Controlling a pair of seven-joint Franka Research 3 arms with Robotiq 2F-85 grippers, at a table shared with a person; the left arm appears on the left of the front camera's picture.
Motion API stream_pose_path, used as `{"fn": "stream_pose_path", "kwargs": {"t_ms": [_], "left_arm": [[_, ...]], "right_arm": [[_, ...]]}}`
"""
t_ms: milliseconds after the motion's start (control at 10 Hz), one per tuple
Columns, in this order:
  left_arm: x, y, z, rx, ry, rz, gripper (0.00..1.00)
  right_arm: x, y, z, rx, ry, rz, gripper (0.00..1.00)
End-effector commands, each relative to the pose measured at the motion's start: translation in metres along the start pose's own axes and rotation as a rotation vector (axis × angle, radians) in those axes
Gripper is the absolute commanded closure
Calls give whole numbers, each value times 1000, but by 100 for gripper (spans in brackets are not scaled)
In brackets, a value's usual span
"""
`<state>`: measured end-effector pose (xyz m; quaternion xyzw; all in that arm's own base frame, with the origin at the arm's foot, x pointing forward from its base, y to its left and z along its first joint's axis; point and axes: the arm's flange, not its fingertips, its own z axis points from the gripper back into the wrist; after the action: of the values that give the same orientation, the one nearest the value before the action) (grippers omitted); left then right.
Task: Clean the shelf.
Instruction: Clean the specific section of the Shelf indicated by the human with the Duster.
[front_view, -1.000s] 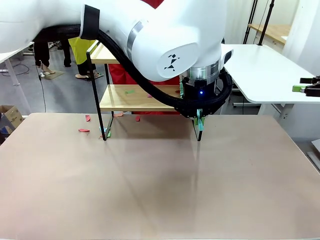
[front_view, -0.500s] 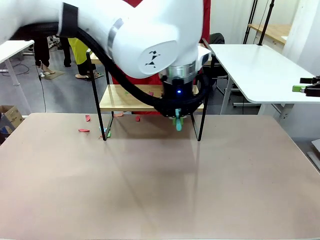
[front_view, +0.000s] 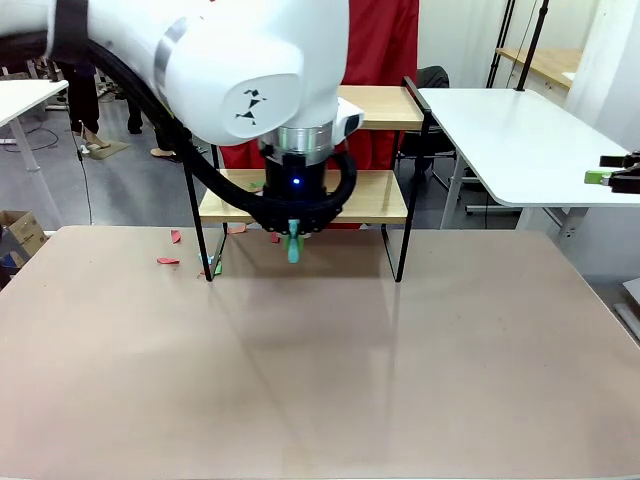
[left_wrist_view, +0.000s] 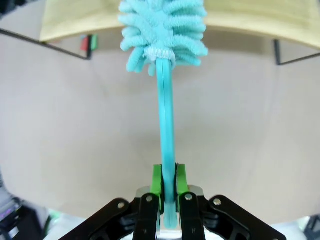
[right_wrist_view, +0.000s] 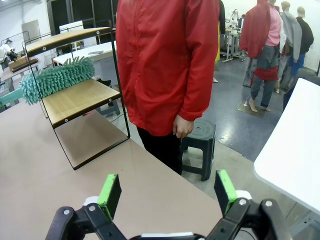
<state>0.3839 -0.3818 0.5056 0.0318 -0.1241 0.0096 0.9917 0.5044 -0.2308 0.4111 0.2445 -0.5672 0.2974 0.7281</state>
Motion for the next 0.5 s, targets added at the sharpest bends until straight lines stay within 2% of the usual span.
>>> {"fn": "stream_pose_path", "kwargs": {"t_ms": [0, 400], "left_arm": [[-5, 28, -4, 39, 16, -6, 87], [-4, 68, -7, 244, 12, 55, 87]], "right_arm": [[5, 3, -2, -15, 15, -10, 0], [5, 3, -2, -15, 15, -10, 0]]}}
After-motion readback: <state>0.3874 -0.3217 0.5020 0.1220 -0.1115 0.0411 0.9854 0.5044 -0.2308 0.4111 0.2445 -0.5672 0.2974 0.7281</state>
